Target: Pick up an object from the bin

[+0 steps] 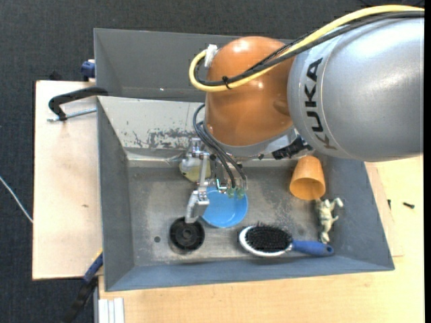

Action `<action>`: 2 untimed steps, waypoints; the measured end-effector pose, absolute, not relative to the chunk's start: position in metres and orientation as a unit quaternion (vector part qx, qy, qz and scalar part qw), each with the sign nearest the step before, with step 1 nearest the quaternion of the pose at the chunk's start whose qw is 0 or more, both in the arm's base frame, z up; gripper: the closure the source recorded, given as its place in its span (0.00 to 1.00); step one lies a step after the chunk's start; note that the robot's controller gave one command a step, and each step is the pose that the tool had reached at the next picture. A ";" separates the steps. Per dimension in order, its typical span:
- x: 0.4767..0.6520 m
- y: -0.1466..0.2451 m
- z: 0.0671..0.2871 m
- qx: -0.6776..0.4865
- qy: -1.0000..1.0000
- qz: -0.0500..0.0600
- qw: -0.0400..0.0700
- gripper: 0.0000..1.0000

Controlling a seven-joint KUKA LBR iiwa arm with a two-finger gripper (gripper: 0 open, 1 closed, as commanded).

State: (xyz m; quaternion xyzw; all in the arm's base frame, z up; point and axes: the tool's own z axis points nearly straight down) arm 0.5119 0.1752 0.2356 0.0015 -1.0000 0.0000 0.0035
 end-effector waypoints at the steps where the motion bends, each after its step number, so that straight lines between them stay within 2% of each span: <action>1: 0.516 0.157 0.099 0.168 -0.986 0.000 0.003 0.00; 2: 0.524 0.132 0.088 0.030 -1.000 -0.002 0.004 0.00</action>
Offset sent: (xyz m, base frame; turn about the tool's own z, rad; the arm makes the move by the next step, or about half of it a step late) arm 0.0047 -0.0181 -0.1340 -0.3340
